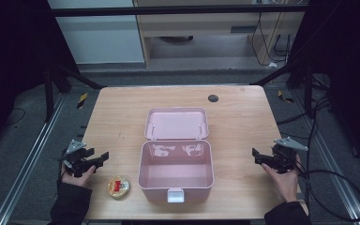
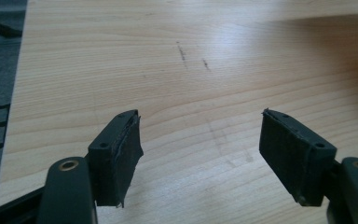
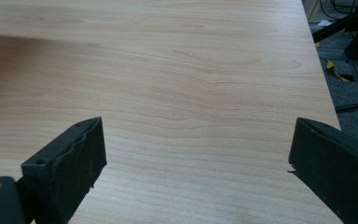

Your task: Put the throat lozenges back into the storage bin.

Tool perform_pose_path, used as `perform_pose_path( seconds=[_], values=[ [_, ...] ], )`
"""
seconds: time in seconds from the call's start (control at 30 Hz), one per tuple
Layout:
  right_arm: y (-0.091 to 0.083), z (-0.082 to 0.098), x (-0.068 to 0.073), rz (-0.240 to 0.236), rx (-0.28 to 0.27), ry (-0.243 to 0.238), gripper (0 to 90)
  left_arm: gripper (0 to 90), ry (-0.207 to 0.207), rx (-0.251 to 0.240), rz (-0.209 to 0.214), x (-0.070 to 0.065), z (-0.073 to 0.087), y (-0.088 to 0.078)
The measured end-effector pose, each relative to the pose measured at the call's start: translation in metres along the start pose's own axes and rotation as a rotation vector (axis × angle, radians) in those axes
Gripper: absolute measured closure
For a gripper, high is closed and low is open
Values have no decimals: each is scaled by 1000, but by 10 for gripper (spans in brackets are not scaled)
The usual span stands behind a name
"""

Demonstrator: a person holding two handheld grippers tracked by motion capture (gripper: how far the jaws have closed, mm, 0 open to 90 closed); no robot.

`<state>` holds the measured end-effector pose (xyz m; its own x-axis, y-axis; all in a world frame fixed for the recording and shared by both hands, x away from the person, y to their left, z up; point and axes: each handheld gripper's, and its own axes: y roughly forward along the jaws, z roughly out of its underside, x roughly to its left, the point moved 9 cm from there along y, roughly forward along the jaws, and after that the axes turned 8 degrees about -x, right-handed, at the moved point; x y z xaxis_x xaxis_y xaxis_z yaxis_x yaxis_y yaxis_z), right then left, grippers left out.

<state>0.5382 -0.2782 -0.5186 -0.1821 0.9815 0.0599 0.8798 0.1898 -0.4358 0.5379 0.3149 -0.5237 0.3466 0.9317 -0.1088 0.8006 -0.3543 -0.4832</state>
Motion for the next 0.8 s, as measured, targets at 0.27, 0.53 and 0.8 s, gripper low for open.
perform_pose_path(
  seconds=[0.27, 0.53, 0.8],
  values=[
    [-3, -2, 6, -24, -26, -34, 63, 289, 39, 0, 59, -11, -7, -3],
    [-4, -1, 11, -39, -26, -43, 68, 271, 101, 12, 131, -25, -15, -8],
    [-4, -2, 10, -30, -38, -54, 69, 253, 156, 37, 199, -31, -18, -14]
  ],
)
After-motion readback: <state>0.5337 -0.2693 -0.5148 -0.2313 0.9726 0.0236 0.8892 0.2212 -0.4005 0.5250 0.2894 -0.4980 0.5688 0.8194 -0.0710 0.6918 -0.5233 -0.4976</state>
